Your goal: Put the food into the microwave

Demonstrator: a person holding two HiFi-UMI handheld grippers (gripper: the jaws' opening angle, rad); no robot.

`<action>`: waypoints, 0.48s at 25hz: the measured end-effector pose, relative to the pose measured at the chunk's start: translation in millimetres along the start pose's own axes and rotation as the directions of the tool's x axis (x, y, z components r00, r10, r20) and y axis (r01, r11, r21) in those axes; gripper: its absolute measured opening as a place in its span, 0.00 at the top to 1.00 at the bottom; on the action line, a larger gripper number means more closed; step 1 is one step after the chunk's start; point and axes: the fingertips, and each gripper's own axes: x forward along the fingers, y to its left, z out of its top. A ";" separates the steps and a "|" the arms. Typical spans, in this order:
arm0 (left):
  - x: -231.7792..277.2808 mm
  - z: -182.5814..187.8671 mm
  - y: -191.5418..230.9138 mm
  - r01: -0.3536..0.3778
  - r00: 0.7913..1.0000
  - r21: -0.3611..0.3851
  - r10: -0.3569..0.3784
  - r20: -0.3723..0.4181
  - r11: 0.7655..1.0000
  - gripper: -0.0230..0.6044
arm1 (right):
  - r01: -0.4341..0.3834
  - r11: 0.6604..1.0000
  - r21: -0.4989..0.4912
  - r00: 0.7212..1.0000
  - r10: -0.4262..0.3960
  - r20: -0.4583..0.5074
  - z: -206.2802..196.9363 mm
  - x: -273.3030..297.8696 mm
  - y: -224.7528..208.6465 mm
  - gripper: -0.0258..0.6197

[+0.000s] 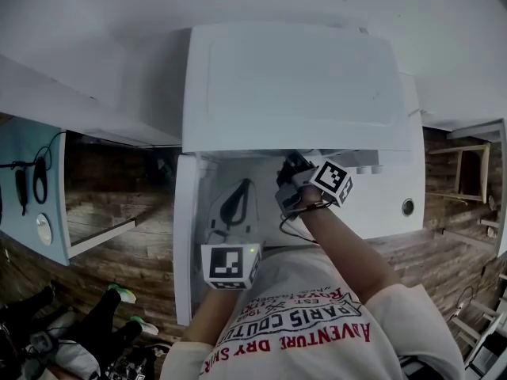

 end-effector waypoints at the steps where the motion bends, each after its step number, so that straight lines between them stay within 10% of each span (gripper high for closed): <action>1: -0.1 0.2 -0.3 0.002 1.000 -0.001 -0.002 0.000 1.000 0.95 | 0.005 0.999 -0.045 1.000 -0.006 -0.016 -1.2 -0.3 0.5 0.92; 7: -0.4 2.5 1.6 0.004 1.000 -0.005 -0.004 0.005 1.000 0.95 | -0.025 0.951 -0.309 0.992 -0.015 -0.128 -9.3 -3.0 15.0 0.70; 12: 0.0 3.9 -0.1 0.009 1.000 -0.014 -0.009 0.013 1.000 0.95 | 0.014 0.744 -0.668 0.951 -0.217 -0.221 -19.5 -7.0 11.1 0.64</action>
